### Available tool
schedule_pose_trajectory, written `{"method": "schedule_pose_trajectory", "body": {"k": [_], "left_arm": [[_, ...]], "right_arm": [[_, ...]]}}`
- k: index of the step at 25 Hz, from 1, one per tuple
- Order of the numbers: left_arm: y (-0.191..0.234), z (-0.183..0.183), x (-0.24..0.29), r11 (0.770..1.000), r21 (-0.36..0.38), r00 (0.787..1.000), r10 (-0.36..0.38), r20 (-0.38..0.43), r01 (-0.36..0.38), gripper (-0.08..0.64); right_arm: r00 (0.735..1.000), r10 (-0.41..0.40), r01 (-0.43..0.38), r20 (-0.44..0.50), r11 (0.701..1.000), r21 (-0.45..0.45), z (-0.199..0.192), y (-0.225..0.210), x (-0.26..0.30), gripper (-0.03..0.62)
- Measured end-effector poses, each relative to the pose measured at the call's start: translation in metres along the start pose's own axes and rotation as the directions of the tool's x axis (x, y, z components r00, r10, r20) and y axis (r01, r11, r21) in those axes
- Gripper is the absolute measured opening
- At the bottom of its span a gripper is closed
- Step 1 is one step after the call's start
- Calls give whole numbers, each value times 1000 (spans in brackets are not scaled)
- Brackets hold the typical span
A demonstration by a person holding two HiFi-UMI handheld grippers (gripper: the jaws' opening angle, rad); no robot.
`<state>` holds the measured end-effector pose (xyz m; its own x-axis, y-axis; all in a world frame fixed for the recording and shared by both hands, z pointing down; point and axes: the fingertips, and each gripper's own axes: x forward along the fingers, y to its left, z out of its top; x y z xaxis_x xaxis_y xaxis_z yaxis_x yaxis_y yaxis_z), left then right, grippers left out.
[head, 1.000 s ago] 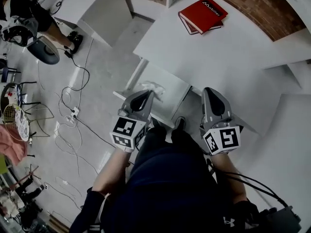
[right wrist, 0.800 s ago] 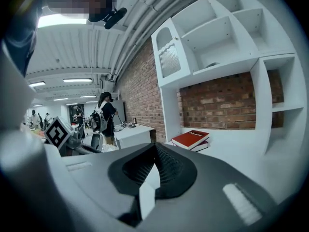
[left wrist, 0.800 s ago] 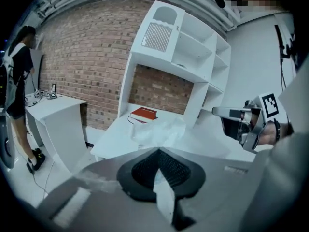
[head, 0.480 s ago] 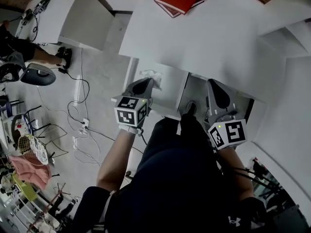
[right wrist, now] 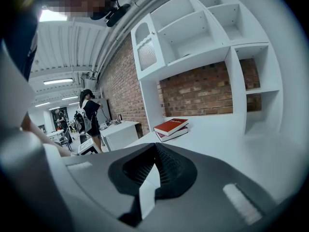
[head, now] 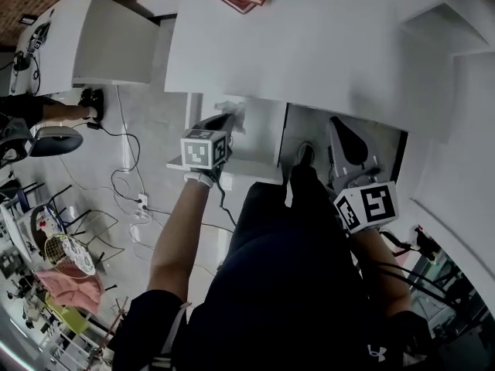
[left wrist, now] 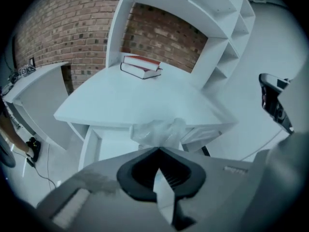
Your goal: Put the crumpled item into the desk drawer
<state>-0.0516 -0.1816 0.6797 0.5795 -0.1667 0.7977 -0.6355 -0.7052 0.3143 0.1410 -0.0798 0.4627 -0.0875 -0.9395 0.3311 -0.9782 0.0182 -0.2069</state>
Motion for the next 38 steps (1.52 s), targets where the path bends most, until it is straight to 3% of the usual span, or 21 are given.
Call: {"method": "schedule_pose_trajectory", "body": {"k": [8, 17, 29, 38], "left_arm": [[23, -34, 61, 999, -32, 993, -16, -120, 12, 2], [44, -49, 106, 998, -58, 975, 22, -221, -36, 2], [56, -67, 146, 998, -56, 971, 24, -236, -38, 2], [62, -73, 156, 997, -44, 967, 47, -249, -60, 2]], "right_arm": [[995, -91, 93, -48, 995, 32, -18, -24, -30, 3], [985, -141, 145, -102, 989, 33, -33, -40, -44, 3], [964, -195, 205, -180, 978, 37, -55, -50, -60, 3], [959, -191, 202, -212, 979, 33, -65, -42, -62, 3]]}}
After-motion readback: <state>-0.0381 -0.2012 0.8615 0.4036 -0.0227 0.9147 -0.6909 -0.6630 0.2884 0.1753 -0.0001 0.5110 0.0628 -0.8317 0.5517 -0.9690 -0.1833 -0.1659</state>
